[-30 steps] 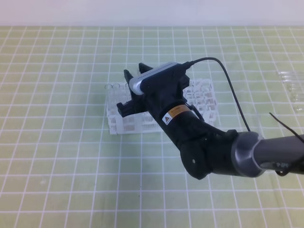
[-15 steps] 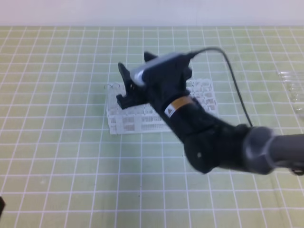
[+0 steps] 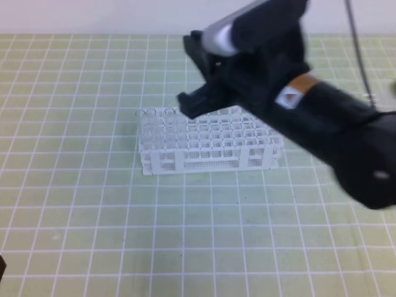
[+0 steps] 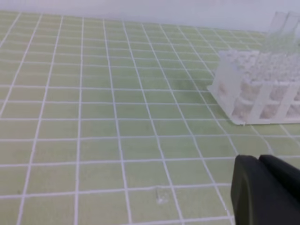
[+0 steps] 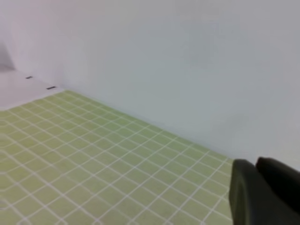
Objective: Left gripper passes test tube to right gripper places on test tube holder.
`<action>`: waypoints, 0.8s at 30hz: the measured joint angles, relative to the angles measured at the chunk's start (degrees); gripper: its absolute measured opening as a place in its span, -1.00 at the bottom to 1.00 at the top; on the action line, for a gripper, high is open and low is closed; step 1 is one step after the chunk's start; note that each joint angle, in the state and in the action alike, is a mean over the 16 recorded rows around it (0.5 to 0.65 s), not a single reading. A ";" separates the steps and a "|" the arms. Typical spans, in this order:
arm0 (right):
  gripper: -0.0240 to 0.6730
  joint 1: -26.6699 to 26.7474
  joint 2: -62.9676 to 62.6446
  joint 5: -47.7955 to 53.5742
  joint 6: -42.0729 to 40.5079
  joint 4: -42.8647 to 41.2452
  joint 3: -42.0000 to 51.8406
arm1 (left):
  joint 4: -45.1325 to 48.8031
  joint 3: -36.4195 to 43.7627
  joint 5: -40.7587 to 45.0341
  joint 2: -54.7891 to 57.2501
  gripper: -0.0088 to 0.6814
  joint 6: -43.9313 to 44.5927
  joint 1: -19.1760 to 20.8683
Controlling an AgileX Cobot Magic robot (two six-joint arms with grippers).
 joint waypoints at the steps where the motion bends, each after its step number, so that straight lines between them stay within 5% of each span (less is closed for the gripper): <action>1: -0.72 0.00 -1.62 1.61 -0.11 0.07 0.44 | 0.07 0.08 0.16 -0.10 -0.98 0.38 0.00; 7: -0.95 0.00 -9.08 8.56 -0.20 0.11 2.86 | 2.78 0.00 1.62 0.00 -0.98 2.39 0.00; 24: -0.97 -1.47 -14.09 15.94 -0.28 0.11 4.55 | 4.96 -0.08 2.49 0.00 -0.98 2.63 0.00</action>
